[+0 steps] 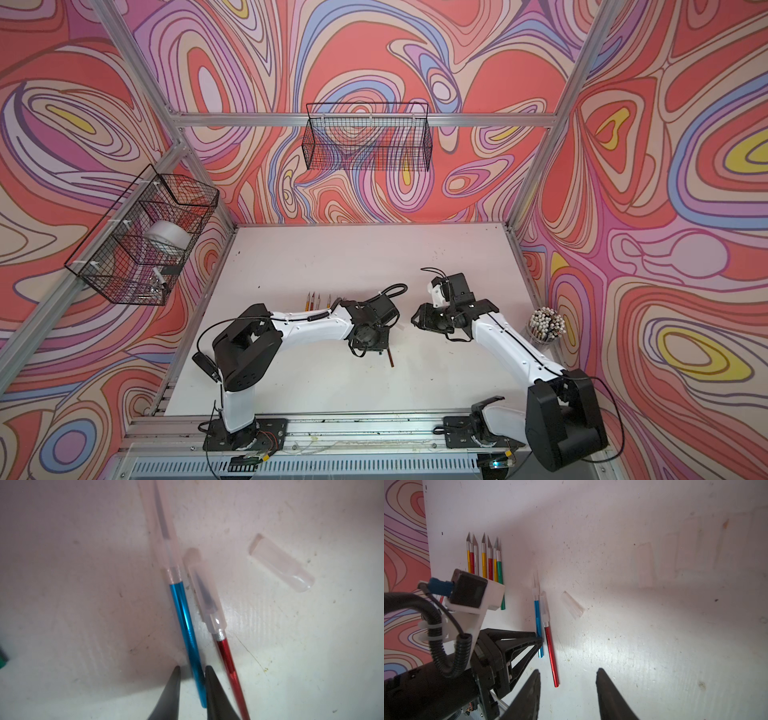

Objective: Remove protective caps from carving knives
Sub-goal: Pick up the carving knife from the center of the board.

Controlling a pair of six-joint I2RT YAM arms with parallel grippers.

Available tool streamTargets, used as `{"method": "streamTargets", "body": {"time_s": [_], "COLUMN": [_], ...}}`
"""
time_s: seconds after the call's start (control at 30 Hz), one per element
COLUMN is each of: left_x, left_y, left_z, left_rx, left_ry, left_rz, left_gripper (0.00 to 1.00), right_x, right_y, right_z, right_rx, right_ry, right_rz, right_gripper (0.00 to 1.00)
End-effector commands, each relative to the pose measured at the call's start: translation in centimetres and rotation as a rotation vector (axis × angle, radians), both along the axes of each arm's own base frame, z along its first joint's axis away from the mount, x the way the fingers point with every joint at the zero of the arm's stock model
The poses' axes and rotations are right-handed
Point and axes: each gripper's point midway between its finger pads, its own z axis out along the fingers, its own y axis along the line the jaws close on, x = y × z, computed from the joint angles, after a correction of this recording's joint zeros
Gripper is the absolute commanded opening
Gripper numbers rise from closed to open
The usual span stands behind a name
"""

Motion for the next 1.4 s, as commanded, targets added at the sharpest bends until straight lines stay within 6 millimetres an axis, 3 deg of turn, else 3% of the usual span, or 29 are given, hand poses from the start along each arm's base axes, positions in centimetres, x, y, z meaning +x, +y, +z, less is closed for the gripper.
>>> {"method": "streamTargets", "body": {"time_s": [0.0,0.33,0.63,1.0,1.37], "left_x": [-1.0,-0.9,-0.9,-0.8,-2.2], "left_y": [3.1,5.3,4.8,1.5,0.8], "left_z": [-1.5,-2.2,-2.7,1.2,3.9], "left_rx": [0.149,0.283,0.254,-0.041,-0.196], "left_ry": [0.022,0.013,0.007,-0.128,-0.18], "left_rz": [-0.003,-0.034,-0.041,-0.18,-0.268], "left_gripper": [0.23,0.19,0.1,0.07,0.05], "right_x": [0.4,1.1,1.2,2.4,3.4], "right_y": [0.1,0.6,1.0,2.8,5.5], "right_z": [0.5,1.1,1.1,2.8,2.2], "right_rx": [-0.008,0.017,0.057,0.272,0.305], "right_ry": [-0.018,-0.025,-0.016,-0.024,-0.016], "right_rz": [0.007,0.003,-0.015,-0.133,-0.084], "right_gripper": [0.46,0.46,0.44,0.42,0.41]}}
